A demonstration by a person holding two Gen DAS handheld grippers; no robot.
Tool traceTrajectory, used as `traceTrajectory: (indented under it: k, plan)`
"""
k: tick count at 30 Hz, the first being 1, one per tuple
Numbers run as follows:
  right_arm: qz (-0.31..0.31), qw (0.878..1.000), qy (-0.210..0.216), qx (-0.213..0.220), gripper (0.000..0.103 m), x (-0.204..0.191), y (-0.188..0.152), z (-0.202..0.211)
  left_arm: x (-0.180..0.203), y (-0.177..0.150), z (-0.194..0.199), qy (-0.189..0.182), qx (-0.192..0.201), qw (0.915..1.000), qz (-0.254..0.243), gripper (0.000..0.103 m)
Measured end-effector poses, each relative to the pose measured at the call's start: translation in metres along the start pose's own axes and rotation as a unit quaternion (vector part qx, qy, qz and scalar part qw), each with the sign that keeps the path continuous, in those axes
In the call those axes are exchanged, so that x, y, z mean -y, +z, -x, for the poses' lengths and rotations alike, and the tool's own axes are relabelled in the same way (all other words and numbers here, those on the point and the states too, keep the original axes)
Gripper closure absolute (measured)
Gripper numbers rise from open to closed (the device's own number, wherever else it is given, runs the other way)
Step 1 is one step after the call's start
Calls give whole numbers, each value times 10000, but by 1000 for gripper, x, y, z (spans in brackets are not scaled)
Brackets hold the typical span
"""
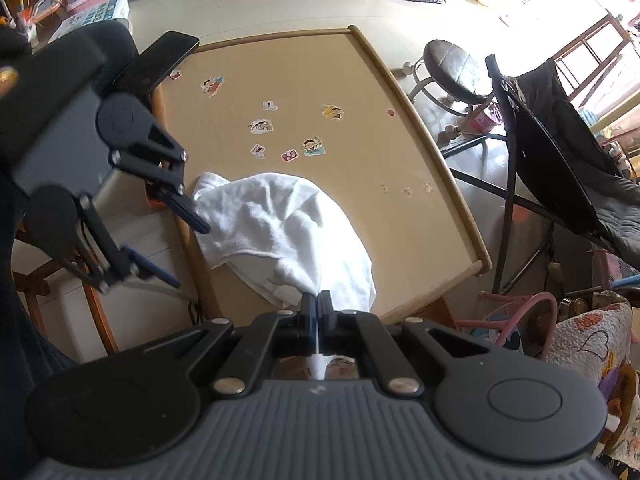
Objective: Fold clothes
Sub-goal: 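Lift the white cloth with the right gripper while the left gripper holds its edge, then stretch the white cloth between both grippers, raising the right gripper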
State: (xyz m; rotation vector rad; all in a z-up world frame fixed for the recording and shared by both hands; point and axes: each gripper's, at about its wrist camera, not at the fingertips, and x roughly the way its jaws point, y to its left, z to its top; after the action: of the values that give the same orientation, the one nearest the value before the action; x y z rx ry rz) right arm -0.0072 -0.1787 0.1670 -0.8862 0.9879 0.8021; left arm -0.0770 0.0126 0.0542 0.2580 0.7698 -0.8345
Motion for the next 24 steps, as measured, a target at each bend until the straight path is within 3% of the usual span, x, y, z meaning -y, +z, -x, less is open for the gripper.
traceTrajectory:
  k: [8,13,19,22,24]
  plan:
    - [-101,9999,7,-21,102,-1,-1,-1,9,2,-30,592,-140,9981,51,50]
    - [-164,9999,37,-18,102,0,0,-1,6,5,-47,717,-265,9971,4,51]
    - [-241,9997,86,-26,102,1,-1,-4,-7,1,-54,903,-356,9949,276,56]
    - [-266,9996,120,-34,102,1,-2,-6,-13,0,-57,884,-424,9947,302,79]
    - [-267,9995,131,-61,102,0,-2,-7,-16,0,-57,862,-436,9948,316,86]
